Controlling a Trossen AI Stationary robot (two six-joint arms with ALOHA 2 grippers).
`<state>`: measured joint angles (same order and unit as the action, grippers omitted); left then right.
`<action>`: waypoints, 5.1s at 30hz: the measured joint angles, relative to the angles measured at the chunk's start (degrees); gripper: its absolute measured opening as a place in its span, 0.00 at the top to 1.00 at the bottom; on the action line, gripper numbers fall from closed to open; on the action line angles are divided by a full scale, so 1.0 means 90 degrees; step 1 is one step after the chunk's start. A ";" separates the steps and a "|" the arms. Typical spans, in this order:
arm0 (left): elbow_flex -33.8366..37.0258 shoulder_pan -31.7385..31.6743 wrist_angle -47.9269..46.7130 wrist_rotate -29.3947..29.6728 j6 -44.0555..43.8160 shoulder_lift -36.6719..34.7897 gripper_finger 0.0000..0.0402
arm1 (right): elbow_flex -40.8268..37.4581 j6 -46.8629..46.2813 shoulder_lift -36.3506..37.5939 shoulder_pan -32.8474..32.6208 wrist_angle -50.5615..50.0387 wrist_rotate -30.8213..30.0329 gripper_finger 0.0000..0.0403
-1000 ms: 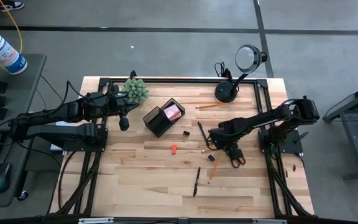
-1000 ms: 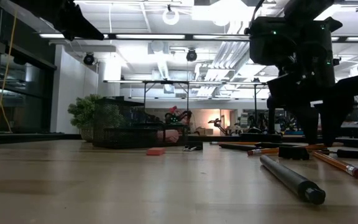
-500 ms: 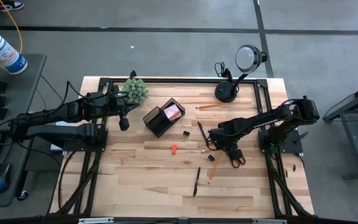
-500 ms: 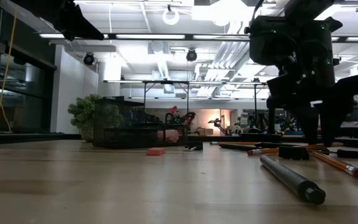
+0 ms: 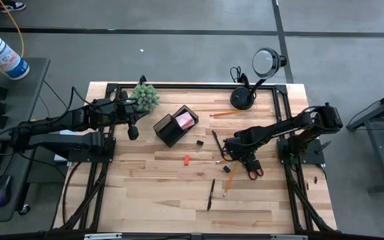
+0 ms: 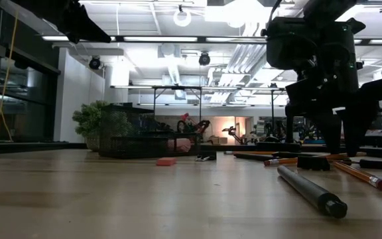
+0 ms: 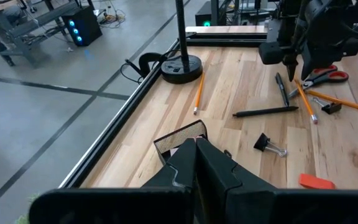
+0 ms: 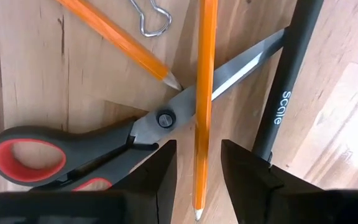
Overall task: Pick and place office supplies into organizer
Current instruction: Put the center orange pencil into the black desk organizer
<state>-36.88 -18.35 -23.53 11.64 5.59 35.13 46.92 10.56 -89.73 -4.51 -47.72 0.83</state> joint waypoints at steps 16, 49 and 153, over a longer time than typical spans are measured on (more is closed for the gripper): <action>0.0000 0.0000 0.0000 0.0000 0.0002 -0.0002 1.00 | -0.0151 0.0001 0.0002 0.0002 -0.0105 0.0033 0.72; 0.0000 0.0000 -0.0019 0.0000 0.0014 -0.0002 1.00 | 0.0580 -0.0475 0.0488 0.0005 -0.0189 -0.0203 0.98; 0.0000 0.0000 0.2021 0.0260 0.0020 -0.0164 0.93 | 0.5115 -0.2249 -0.3364 0.1579 0.7664 0.0803 0.98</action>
<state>-36.88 -18.35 -5.34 13.98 5.77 33.65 92.95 -9.68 -120.01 9.69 21.26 8.05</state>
